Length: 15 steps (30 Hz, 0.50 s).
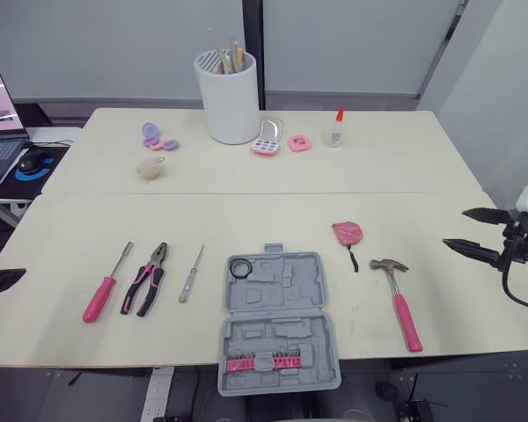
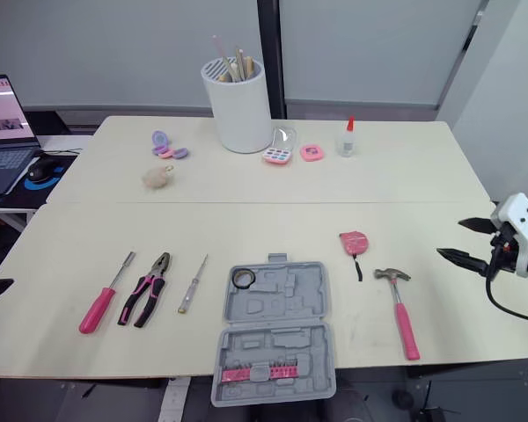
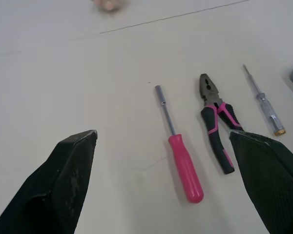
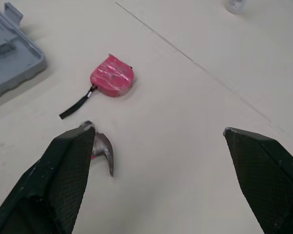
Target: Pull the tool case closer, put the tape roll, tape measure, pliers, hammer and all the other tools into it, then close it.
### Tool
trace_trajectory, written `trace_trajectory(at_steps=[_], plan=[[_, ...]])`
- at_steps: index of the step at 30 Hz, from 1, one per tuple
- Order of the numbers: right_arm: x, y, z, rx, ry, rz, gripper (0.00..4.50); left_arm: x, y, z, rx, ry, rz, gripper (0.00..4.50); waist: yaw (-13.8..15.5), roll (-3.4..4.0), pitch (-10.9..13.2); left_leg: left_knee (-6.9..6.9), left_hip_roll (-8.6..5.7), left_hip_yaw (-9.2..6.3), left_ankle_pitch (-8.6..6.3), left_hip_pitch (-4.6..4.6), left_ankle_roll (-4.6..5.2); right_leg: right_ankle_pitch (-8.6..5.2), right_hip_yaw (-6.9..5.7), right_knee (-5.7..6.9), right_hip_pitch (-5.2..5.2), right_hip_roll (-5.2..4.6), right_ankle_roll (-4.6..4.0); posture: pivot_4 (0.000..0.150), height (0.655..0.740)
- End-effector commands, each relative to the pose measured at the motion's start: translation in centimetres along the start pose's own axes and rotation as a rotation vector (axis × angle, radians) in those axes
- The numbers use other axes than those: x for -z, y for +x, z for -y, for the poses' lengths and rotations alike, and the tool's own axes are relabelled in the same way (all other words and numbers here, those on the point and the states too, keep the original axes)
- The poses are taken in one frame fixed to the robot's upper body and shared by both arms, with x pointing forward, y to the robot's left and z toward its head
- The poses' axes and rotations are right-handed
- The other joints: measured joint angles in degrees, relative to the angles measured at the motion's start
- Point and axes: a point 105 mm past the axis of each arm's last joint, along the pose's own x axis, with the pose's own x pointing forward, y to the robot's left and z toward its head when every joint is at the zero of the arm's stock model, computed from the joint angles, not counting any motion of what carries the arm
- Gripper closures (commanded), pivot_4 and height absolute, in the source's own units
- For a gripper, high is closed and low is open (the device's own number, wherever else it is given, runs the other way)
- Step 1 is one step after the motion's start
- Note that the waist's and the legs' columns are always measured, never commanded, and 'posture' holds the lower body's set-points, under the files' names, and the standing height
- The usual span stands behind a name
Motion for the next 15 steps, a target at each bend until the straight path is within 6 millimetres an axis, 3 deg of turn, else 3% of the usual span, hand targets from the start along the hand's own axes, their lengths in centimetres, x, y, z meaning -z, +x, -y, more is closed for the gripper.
trace_trajectory(at_steps=[1, 15], plan=[[-0.6, -1.2, 1.6, 0.056, -0.028, 0.024, 0.04, -0.4, -0.1, -0.3, -0.004, 0.046, -0.010, 0.00, 0.0, 0.01, 0.0, 0.00, -0.03, 0.08, 0.00, 0.00, 0.00, 0.00, -0.01, 0.00, 0.00, -0.05, 0.00, 0.150, 0.7400], [-1.4, -0.5, 2.7, 0.079, -0.079, -0.007, 0.04, -0.4, 0.4, -0.4, -0.012, 0.066, -0.007, 0.00, 0.0, 0.01, 0.0, 0.01, -0.02, 0.56, -0.02, 0.01, 0.04, 0.02, 0.06, 0.06, -0.04, -0.10, 0.02, 0.150, 0.7400]])
